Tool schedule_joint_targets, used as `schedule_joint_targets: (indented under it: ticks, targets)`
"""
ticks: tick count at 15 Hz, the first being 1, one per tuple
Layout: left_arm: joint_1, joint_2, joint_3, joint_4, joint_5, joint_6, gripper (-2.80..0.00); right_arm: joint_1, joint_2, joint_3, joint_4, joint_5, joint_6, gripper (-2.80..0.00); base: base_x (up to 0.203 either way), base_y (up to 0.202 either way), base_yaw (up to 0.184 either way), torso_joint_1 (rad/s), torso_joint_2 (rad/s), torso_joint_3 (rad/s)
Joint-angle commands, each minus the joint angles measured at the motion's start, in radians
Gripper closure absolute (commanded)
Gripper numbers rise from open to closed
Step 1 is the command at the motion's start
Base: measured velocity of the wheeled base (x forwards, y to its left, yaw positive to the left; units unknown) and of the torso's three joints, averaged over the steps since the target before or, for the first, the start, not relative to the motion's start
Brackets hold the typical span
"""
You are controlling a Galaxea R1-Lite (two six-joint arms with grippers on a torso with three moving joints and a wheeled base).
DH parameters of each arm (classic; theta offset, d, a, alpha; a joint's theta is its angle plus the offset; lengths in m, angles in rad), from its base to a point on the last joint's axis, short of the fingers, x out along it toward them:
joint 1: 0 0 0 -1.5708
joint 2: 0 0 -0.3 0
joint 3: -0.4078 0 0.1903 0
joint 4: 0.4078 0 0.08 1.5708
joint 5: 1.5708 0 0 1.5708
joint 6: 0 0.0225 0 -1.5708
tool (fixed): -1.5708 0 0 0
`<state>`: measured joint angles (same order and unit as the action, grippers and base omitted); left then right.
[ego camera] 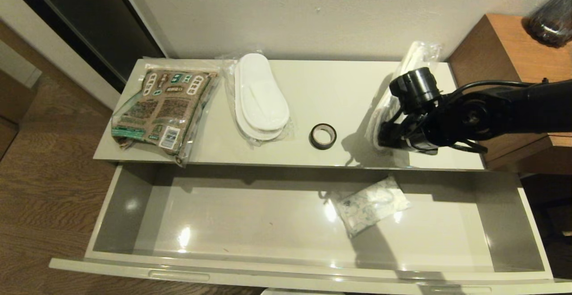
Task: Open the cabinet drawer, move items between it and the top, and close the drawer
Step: Pick up the disposable slippers on the table
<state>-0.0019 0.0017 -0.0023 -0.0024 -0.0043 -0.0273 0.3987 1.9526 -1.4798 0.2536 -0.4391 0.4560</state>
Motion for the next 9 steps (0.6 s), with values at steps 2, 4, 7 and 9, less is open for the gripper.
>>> schedule_joint_targets:
  ticks: [2,4,7,9]
  targets:
    - [0.000,0.000,0.000,-0.001,0.000,0.000,0.00,-0.005,-0.233,0.186,0.011,0.024,0.006,0.00,0.000,0.000,0.000,0.000,0.00,0.000]
    - [0.000,0.000,-0.001,-0.001,0.000,0.000,0.00,-0.006,-0.289,0.190,0.068,0.037,0.002,0.00,0.000,0.000,0.000,0.000,0.00,0.000]
    - [0.000,0.000,-0.001,-0.001,0.000,0.000,0.00,-0.006,-0.311,0.111,0.143,0.039,-0.001,0.00,0.000,0.000,0.000,0.000,0.00,0.000]
    - [0.000,0.000,-0.001,-0.001,0.000,0.000,0.00,-0.006,-0.275,0.027,0.178,0.038,-0.001,0.00,0.000,0.000,0.000,0.000,0.00,0.000]
